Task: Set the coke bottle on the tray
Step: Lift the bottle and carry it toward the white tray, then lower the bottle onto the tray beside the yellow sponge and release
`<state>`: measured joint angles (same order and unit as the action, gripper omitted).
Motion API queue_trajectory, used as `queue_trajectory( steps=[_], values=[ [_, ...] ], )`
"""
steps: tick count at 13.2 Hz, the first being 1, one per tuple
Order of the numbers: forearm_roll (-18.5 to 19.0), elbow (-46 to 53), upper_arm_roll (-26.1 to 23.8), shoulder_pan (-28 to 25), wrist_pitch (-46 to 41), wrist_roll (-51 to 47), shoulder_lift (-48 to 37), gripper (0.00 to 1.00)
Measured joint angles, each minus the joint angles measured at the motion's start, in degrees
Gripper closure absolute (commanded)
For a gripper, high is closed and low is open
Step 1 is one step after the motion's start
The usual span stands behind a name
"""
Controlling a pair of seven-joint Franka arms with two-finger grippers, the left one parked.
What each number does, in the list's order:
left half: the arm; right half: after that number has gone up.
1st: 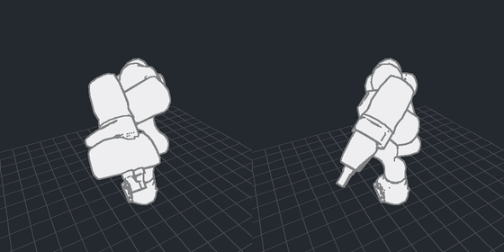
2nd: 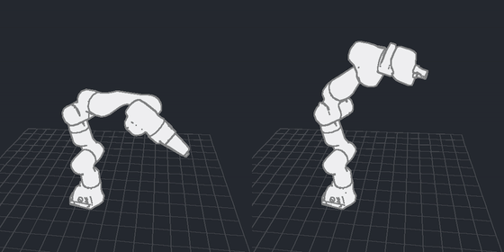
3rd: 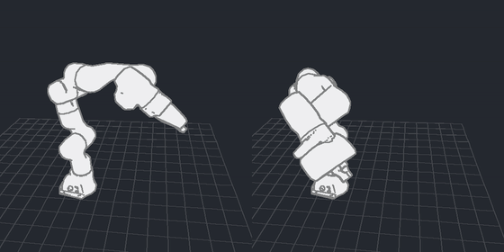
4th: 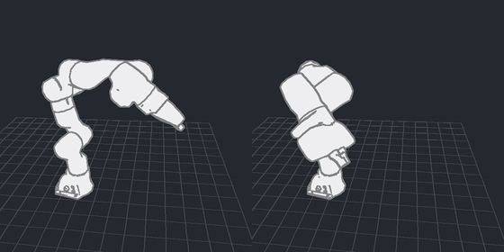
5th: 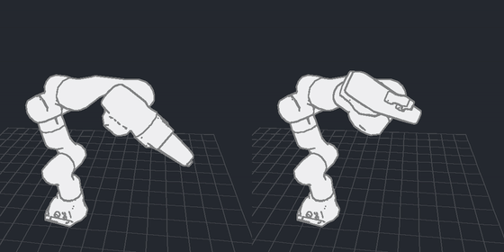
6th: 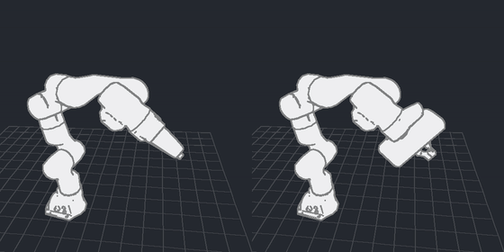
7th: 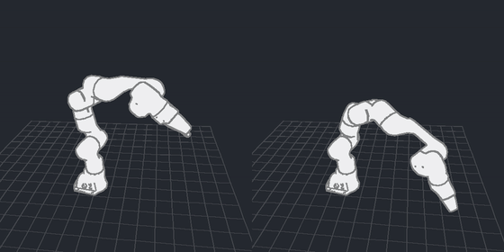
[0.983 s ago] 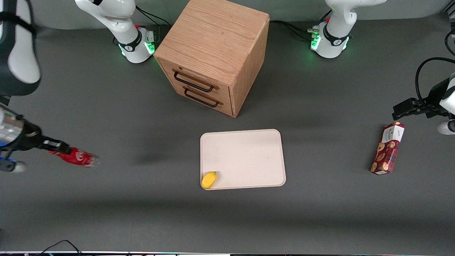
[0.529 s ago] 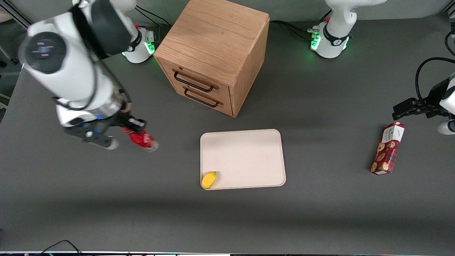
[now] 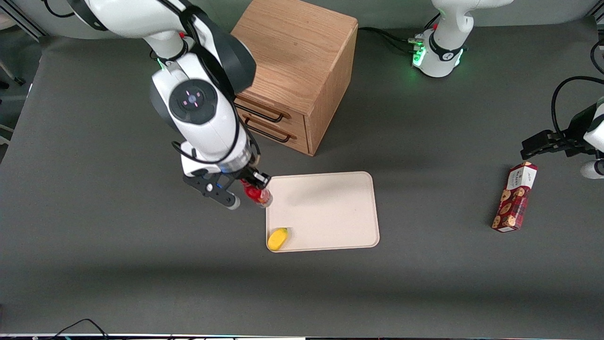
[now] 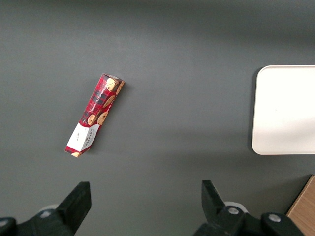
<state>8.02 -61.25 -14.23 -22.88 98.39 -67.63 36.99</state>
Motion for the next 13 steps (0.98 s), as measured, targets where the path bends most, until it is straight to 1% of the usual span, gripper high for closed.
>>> queue_trajectory(
  steps=[2, 5, 7, 13],
  values=[
    [0.0, 0.02, 0.18, 0.01, 3.18, -0.63, 4.17, 1.0],
    [0.93, 0.16, 0.17, -1.22, 9.5, -5.12, 10.07, 1.0],
    [1.67, 0.55, 0.17, -2.22, 9.9, -7.14, 11.86, 1.0],
    [1.82, -0.26, 0.15, -2.46, 9.61, -6.63, 13.08, 1.0]
  ],
)
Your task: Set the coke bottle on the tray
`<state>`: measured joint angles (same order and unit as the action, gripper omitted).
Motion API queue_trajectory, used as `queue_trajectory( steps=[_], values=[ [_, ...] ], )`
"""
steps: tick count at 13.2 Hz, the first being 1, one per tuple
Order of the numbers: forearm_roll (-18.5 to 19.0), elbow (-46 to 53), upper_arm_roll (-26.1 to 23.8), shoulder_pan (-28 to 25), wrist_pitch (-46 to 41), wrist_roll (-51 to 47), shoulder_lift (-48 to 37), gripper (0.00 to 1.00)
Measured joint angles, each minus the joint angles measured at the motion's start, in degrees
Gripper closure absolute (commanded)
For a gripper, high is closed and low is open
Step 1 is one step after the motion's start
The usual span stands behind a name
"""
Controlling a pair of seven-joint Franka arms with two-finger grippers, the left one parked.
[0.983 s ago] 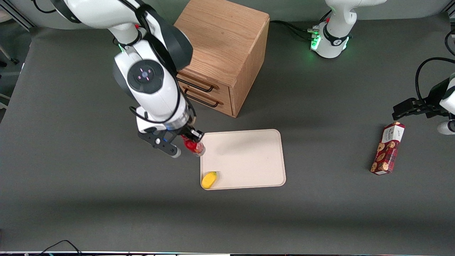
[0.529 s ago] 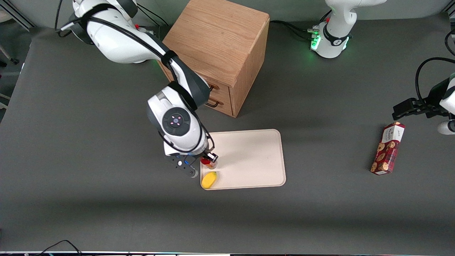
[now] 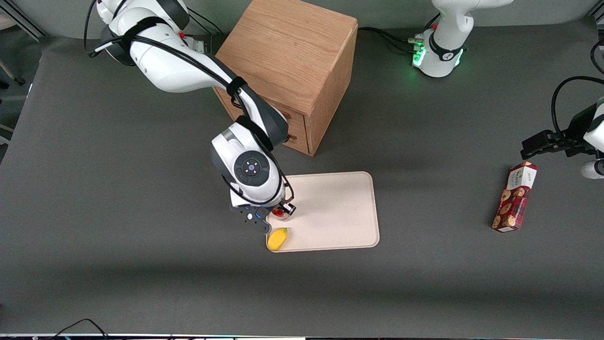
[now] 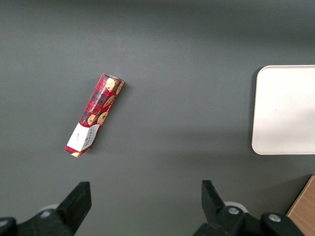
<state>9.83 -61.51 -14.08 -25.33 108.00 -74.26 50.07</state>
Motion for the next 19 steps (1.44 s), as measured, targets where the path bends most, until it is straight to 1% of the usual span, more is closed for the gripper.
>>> queue_trajectory(
  steps=[1, 2, 9, 11, 12, 13, 15, 19],
  values=[
    [0.02, 0.0, -0.07, -0.02, -0.06, 0.18, -0.02, 0.43],
    [0.03, -0.01, -0.07, -0.04, -0.07, 0.4, -0.03, 0.0],
    [1.86, 0.21, -0.05, 0.39, -1.78, 1.68, -0.44, 0.0],
    [2.56, 1.16, -0.03, 0.97, -3.45, 2.06, -1.92, 0.0],
    [3.52, 1.57, -0.02, 1.35, -4.49, 3.13, -3.46, 0.0],
    [4.3, 1.9, -0.02, 1.87, -6.5, 5.97, -5.52, 0.0],
    [4.54, 2.39, 0.12, 3.68, -12.01, 15.15, -10.47, 0.0],
    [4.56, 2.32, 0.36, 11.46, -21.9, 37.37, -18.79, 0.0]
  ],
)
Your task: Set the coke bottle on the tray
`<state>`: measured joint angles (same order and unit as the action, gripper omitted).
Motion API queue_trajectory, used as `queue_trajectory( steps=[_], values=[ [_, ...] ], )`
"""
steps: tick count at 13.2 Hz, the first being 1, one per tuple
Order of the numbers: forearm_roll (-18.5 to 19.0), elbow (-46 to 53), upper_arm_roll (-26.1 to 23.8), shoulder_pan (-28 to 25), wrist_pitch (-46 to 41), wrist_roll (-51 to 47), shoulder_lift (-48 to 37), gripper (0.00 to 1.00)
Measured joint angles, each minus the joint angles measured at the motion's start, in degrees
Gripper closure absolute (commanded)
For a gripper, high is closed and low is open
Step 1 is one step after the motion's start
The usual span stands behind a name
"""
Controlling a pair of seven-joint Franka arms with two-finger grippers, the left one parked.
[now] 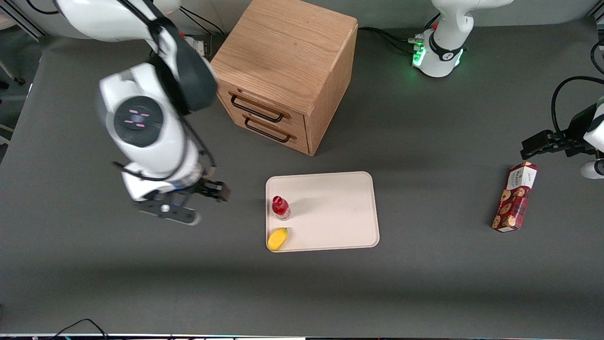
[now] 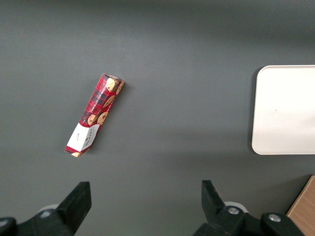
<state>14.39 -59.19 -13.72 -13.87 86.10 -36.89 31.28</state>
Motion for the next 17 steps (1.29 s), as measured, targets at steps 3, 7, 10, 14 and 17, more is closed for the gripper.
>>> queue_trajectory(
  steps=[3, 7, 10, 14, 17],
  values=[
    [-0.42, -0.05, 0.5, 7.23, -3.15, 15.57, -2.52, 0.0],
    [-6.77, -0.06, 10.69, 11.14, -5.44, 35.29, -5.64, 0.0],
    [-13.47, -0.5, 21.29, 11.48, -6.28, 47.41, -8.92, 0.0],
    [-15.1, -3.62, 22.9, 11.39, -5.41, 49.64, -10.56, 0.0],
    [-17.13, -7.41, 23.82, 11.28, -0.34, 49.63, -10.43, 0.0]
  ],
)
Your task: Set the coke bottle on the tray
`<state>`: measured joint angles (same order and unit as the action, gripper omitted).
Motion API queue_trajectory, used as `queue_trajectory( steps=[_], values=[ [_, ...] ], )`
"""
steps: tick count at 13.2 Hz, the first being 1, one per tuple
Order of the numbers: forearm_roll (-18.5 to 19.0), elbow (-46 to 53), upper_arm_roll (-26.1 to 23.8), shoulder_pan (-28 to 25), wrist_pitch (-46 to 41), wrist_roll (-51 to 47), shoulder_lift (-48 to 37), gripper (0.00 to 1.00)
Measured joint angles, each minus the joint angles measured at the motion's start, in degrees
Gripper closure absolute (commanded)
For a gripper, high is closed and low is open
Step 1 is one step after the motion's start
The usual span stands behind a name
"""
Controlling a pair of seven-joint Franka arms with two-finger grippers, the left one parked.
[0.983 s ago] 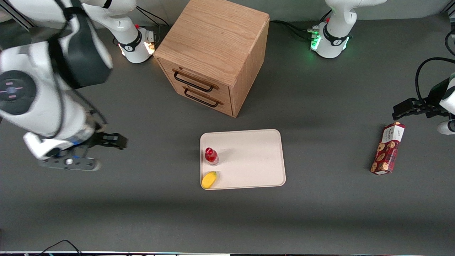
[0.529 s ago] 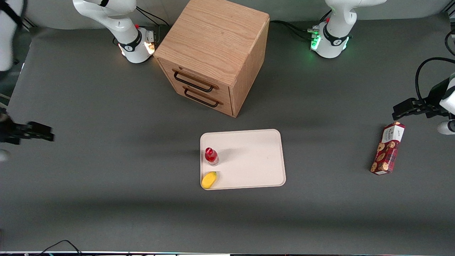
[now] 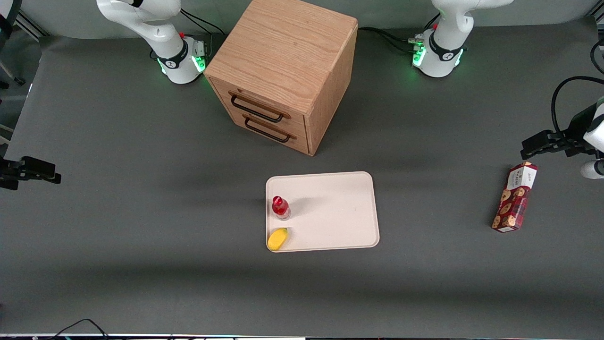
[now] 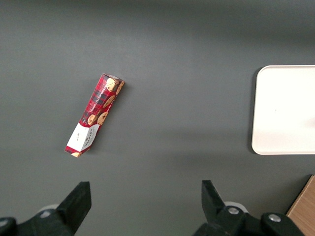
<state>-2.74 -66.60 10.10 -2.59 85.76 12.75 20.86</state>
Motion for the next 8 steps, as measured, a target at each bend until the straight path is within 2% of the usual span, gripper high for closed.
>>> queue_trajectory(
  steps=[4, 8],
  values=[
    [-0.24, -6.46, 0.42, 0.01, 7.17, -0.12, -0.85, 0.0],
    [-0.35, -18.58, 0.47, 0.0, 13.45, -0.26, -9.09, 0.0]
  ],
)
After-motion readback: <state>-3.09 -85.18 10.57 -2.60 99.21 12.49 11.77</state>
